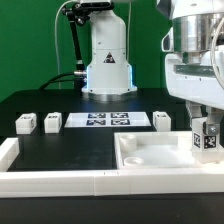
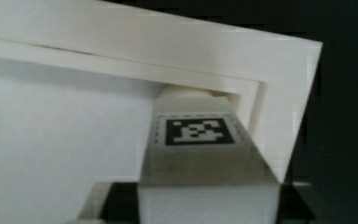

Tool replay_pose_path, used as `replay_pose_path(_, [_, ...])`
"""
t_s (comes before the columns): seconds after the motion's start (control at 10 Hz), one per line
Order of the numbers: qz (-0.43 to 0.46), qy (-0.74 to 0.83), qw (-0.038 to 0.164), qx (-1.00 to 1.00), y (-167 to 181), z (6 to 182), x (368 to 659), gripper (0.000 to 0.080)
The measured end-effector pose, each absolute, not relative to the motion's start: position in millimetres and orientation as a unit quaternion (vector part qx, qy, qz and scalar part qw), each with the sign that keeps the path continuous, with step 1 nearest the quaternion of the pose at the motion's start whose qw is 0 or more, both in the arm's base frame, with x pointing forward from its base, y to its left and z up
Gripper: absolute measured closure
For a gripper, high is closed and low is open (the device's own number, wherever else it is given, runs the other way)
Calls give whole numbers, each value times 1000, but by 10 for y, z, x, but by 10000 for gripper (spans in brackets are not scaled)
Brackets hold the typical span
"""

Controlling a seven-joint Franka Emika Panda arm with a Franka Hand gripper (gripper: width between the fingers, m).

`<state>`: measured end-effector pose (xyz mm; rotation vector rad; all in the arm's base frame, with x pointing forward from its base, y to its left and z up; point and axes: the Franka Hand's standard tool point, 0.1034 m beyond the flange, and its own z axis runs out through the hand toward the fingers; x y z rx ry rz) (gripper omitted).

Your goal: Assemble square table

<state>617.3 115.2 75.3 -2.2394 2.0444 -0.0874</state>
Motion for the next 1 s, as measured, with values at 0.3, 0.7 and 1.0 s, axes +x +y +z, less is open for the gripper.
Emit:
replay_pose_path(0.3, [-25,712,57,-700,1149,754,6174,507])
replay_pose_path(0.7, [-26,704,57,-707,1152,750,6175,264])
replay_pose_path(1.0, [-31,624,53,-779,1137,750,6177,157])
